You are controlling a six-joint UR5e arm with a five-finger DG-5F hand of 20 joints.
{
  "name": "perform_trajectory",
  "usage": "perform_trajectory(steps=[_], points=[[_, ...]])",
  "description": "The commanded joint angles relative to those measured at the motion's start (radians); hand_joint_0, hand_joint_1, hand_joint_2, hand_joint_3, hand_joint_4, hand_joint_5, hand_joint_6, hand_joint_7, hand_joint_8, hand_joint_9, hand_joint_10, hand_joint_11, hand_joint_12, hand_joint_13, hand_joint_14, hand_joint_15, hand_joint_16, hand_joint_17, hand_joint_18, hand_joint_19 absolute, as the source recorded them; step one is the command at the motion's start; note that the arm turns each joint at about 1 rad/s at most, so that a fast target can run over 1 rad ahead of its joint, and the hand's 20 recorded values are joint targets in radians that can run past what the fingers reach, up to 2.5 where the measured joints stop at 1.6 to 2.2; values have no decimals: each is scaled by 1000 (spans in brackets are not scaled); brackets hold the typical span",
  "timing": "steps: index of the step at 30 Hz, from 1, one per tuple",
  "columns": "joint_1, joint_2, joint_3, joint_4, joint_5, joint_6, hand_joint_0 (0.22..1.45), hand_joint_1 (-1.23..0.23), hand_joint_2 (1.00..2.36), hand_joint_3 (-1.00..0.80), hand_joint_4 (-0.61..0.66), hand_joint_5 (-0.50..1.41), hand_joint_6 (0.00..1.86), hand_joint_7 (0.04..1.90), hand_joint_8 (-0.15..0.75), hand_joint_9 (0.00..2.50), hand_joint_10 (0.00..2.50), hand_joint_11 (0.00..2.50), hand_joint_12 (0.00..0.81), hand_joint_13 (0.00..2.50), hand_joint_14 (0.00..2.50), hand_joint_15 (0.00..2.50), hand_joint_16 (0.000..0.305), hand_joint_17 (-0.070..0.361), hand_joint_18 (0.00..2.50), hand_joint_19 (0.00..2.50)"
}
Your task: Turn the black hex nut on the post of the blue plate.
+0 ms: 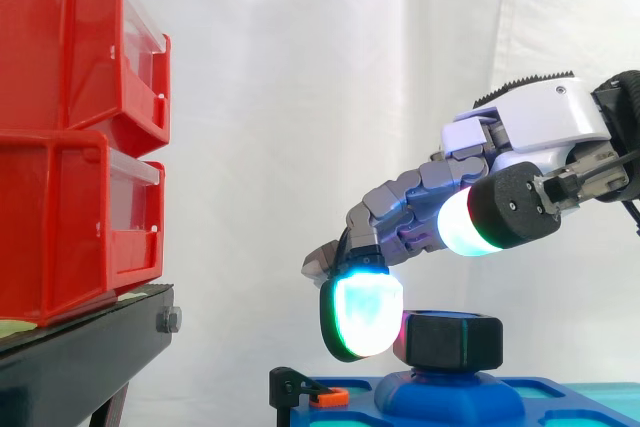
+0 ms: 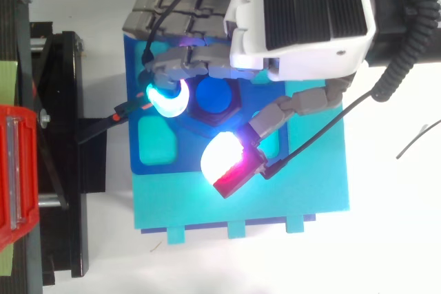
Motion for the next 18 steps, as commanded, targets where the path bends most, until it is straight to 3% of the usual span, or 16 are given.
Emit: perform_trajectory(steps=[1,10,18], points=[[-7,-1,0,0,-12,0,470,-345,1000,-500,207,-209,502,1100,241,151,0,2,372,144,0,19,58,131,0,49],[-30,1,16,3,-50,2,471,-345,1000,-500,209,-209,502,1098,242,152,0,1,373,144,0,15,58,131,0,62],[-32,1,43,-3,-54,3,471,-346,1000,-500,209,-209,502,1094,242,152,0,9,372,145,0,15,58,131,0,62]])
